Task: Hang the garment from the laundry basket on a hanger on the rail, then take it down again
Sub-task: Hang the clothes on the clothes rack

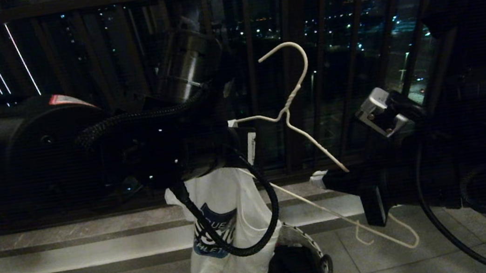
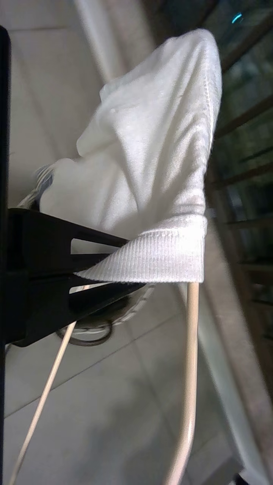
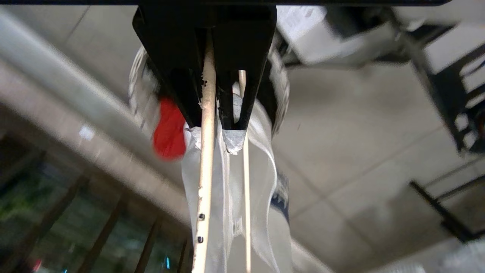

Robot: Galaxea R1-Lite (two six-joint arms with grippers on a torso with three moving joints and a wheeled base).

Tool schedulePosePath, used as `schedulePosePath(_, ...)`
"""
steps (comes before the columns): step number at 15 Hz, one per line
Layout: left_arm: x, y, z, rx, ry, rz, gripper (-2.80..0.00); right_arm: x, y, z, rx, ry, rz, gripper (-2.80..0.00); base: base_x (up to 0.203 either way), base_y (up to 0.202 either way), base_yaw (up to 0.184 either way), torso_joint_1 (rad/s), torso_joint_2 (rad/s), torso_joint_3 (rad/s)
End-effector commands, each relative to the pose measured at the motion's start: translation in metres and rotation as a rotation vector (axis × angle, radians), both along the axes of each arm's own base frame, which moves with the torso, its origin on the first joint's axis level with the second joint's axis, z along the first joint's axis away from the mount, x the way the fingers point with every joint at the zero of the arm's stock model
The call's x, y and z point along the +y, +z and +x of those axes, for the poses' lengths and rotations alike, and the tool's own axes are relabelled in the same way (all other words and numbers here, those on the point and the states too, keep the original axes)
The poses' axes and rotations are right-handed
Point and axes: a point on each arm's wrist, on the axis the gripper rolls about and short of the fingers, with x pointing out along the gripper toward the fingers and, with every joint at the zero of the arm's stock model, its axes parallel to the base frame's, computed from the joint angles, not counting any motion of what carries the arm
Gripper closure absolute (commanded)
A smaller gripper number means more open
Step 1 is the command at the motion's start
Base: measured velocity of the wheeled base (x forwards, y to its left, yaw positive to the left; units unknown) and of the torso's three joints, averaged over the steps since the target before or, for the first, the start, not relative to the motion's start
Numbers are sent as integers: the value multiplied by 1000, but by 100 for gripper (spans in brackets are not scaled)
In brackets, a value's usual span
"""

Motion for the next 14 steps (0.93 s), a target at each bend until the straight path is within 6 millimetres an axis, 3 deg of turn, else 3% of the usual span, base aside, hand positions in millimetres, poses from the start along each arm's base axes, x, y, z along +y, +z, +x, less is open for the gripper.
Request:
schedulePosePath(1,8,16,0,-50,-2,2,0,9,6,13,-36,6,9,0,0,0,0,0,0,0)
schedulePosePath(7,31,40,-20,-56,-259,-83,0,25,0,36,-57,56,16,0,0,0,0,0,0,0)
schedulePosePath(14,37,30,-32,5,-417,-112,0,27,-1,47,-78,43,34,0,0,0,0,0,0,0)
